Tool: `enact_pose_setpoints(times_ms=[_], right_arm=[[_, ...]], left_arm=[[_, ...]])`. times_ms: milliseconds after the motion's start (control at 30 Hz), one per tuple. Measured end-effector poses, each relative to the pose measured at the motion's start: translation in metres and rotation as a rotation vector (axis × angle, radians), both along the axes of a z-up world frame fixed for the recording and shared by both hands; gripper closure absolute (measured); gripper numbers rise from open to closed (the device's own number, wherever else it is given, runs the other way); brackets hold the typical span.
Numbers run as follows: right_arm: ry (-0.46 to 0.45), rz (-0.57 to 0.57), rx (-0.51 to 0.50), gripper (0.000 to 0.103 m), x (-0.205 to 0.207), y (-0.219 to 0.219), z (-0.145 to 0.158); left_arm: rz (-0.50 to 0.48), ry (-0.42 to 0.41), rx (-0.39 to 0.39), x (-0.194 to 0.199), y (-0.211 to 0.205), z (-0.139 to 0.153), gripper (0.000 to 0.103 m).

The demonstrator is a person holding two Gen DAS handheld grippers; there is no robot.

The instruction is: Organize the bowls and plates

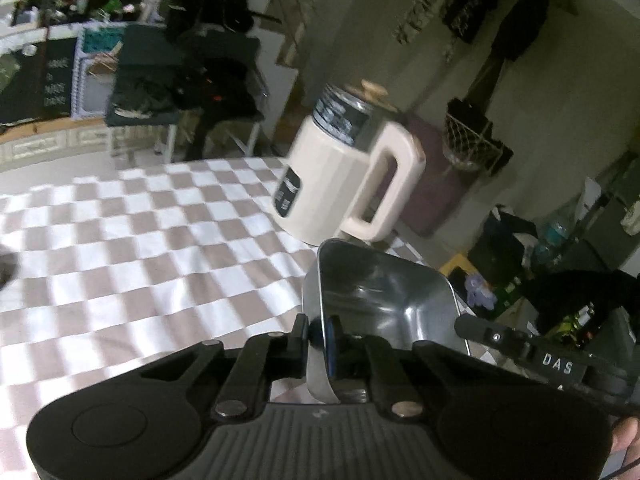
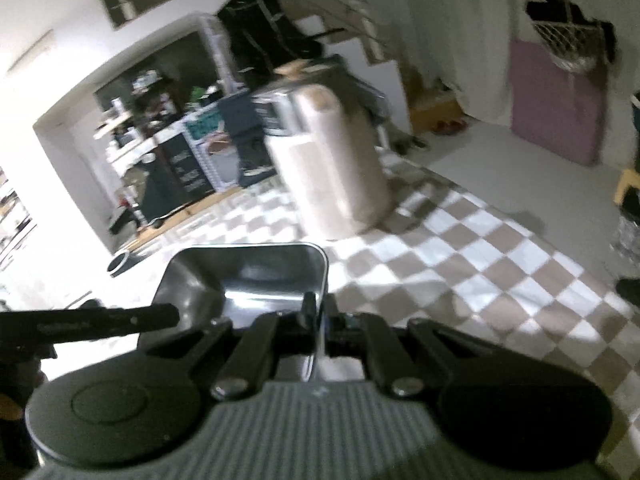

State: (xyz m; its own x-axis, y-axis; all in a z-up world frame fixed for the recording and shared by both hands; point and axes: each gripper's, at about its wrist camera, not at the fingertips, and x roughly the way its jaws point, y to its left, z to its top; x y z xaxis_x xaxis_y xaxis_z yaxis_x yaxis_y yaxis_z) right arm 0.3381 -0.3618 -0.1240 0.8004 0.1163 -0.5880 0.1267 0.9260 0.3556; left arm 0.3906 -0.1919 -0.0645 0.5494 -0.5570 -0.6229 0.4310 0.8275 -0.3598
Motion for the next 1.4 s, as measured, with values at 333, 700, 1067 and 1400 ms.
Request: enact_pose_setpoints(times_ms=[333, 700, 1067, 1400], right_arm=[[-0.089, 0.172, -0.039, 0.099, -0.032, 0.071, 0.06], [-0.031, 0.263, -0.025, 0.099, -0.056, 0.101, 0.056], [0.102, 0.253, -0.026, 0.099, -0.058, 0.111, 0.027], [0.178, 0.273, -0.101, 0.099, -0.049, 0.122, 0.016]], left_arm=[[0.138, -0.021, 0.002, -0.072, 0.084, 0.056, 0.093], [0.213, 0.035, -0.021, -0.137, 0.125, 0.034, 0.089], [0.182, 0.127, 0.045, -0.133, 0.112, -0.025, 0.09], [0.14, 0.144, 0.146, -0.125, 0.099, -0.041, 0.09]])
